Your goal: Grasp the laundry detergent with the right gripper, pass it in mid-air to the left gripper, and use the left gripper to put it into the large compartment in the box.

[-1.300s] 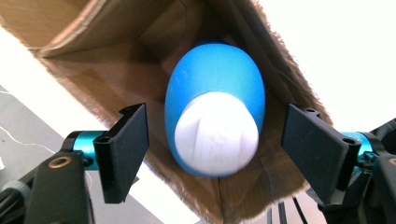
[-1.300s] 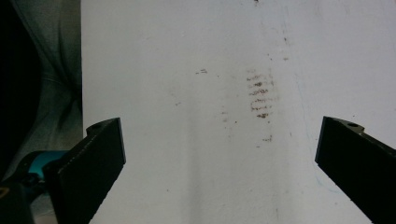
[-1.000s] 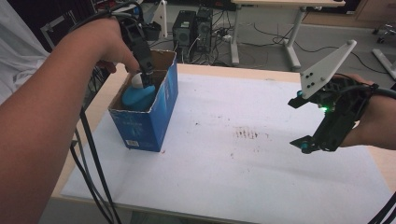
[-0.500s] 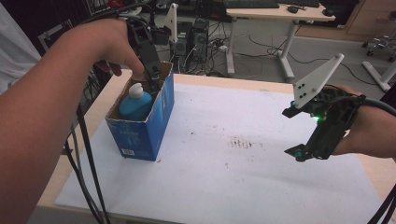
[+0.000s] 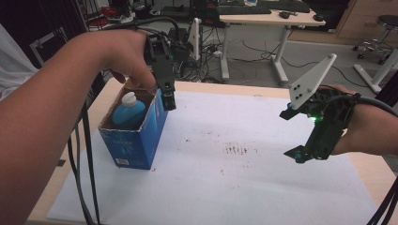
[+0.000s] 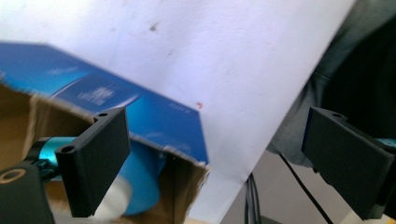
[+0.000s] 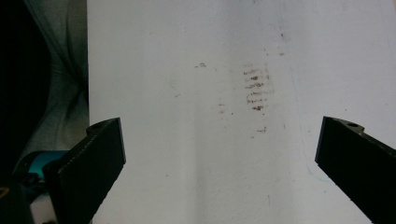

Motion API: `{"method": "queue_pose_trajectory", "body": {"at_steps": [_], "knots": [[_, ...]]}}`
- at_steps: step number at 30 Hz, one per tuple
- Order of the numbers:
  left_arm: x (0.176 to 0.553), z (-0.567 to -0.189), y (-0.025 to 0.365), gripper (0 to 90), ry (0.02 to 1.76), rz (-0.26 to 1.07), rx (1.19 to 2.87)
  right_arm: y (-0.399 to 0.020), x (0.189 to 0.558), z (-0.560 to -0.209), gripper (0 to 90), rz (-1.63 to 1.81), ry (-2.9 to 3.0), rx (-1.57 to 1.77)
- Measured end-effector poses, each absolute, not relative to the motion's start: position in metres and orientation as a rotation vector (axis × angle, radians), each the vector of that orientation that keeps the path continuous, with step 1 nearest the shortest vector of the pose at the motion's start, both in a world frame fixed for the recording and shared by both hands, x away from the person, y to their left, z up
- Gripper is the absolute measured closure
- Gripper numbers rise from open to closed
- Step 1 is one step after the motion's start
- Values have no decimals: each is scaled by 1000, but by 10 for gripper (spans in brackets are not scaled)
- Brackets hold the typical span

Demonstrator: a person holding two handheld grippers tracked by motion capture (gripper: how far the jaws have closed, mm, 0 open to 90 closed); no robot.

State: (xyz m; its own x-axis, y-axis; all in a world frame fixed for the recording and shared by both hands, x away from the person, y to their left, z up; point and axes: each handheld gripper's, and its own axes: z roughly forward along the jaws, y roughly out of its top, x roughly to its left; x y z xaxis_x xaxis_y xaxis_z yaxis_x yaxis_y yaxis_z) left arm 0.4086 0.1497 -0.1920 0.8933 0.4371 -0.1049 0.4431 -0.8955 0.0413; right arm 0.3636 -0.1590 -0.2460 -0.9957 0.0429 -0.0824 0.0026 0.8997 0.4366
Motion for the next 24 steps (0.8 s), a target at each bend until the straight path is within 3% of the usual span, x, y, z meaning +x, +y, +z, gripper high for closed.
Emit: {"method": "queue_pose_trajectory", "body": {"at_steps": [9,24], "knots": [[412,-203,127,16,530,-181,3051,-162,365,-244,7,626,3002,28],[416,-213,116,16,370,-155,3095,-157,367,-241,7,355,3077,-29]]}}
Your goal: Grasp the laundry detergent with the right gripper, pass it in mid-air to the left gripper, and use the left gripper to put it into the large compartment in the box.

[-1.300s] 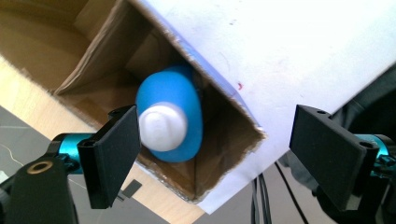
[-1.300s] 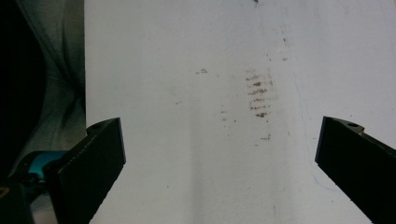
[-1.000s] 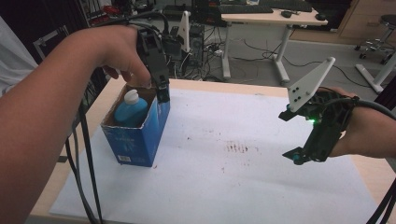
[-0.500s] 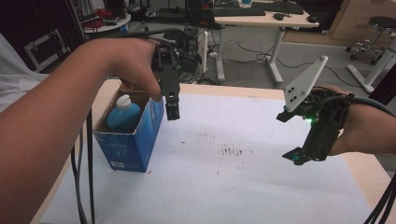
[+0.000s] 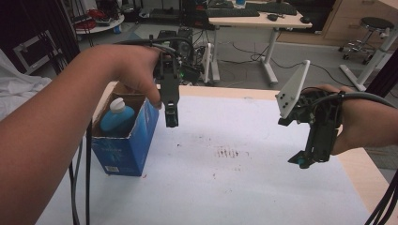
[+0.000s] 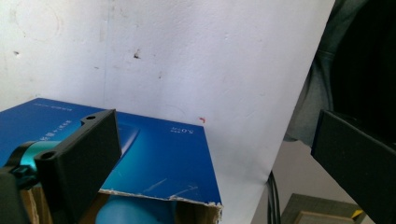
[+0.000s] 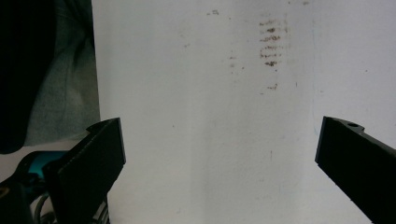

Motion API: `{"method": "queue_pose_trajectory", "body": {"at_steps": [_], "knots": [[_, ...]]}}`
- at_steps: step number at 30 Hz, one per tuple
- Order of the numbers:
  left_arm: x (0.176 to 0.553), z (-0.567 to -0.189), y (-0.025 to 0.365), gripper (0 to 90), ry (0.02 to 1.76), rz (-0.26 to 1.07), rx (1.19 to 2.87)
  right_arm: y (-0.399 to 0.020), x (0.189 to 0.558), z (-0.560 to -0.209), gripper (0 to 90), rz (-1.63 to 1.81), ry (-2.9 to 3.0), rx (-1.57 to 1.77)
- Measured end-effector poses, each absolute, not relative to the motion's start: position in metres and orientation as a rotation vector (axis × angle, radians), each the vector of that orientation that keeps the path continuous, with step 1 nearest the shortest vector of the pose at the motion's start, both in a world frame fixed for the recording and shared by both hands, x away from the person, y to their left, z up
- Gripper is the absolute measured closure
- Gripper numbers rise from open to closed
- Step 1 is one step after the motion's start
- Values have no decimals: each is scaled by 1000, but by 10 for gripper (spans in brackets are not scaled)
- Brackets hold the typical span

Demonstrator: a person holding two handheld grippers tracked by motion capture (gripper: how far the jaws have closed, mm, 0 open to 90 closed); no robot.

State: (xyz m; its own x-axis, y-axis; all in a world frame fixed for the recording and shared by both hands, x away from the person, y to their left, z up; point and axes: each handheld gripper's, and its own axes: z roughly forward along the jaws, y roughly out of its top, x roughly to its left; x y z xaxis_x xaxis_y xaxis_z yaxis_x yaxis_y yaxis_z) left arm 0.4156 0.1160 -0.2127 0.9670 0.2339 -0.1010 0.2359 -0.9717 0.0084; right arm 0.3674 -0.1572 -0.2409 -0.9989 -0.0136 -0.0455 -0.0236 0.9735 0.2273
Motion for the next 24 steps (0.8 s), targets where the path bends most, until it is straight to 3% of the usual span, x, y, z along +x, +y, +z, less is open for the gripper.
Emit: {"method": "queue_pose_trajectory", "body": {"at_steps": [24], "knots": [[416,-218,109,16,271,-148,3103,-150,375,-235,7,264,3067,-54]]}}
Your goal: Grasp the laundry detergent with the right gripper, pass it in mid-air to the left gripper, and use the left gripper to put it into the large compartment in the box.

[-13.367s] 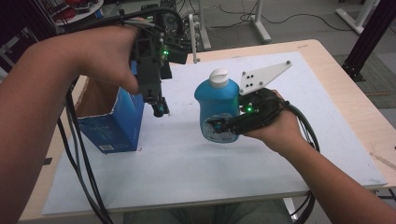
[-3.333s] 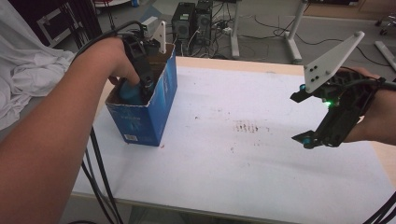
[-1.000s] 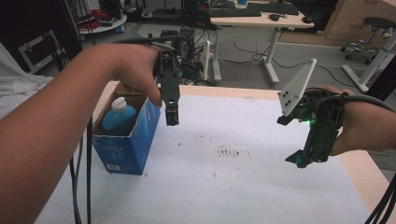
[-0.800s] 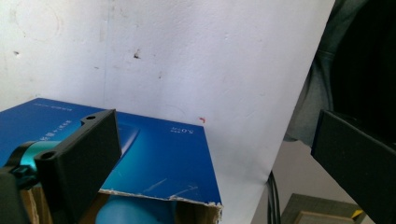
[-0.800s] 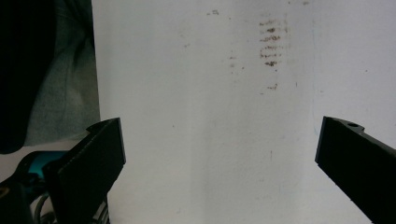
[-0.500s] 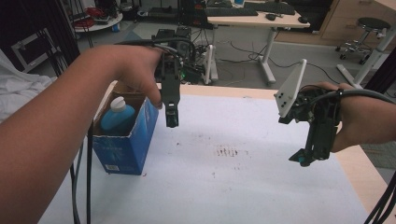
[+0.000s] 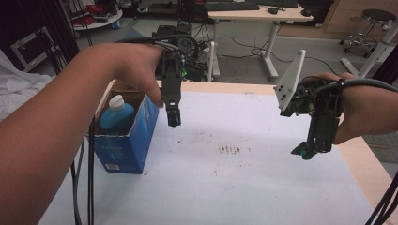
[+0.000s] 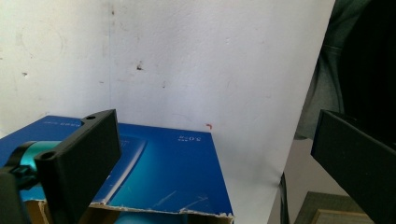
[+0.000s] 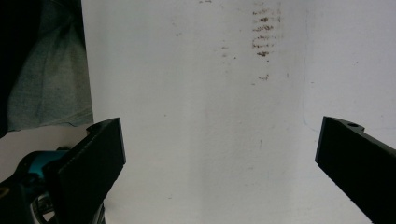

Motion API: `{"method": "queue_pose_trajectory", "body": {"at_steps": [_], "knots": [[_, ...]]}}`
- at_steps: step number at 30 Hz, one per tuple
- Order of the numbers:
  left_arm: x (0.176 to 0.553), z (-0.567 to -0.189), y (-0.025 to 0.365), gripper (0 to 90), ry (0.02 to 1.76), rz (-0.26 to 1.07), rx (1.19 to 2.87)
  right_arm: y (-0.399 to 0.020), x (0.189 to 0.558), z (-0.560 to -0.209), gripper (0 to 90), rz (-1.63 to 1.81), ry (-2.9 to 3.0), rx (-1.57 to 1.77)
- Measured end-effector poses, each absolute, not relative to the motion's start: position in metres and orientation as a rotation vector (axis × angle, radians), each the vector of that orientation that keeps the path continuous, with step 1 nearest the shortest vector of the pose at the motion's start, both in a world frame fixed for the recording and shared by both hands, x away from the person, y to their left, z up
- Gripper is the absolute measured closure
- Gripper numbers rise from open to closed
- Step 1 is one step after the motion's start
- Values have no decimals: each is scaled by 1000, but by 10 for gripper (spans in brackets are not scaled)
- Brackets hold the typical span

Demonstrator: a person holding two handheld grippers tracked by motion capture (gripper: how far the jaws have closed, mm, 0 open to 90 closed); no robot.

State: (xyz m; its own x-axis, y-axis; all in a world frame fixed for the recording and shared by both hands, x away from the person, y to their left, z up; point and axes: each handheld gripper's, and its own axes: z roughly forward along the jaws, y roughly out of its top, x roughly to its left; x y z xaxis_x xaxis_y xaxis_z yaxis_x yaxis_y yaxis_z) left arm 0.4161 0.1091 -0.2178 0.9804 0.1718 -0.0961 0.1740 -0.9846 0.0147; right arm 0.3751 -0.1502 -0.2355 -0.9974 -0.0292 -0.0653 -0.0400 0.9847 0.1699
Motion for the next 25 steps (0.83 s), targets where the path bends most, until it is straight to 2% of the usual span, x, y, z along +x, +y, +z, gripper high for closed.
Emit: {"method": "queue_pose_trajectory", "body": {"at_steps": [25], "knots": [[415,-219,103,16,259,-146,3098,-149,377,-237,7,263,3067,-52]]}}
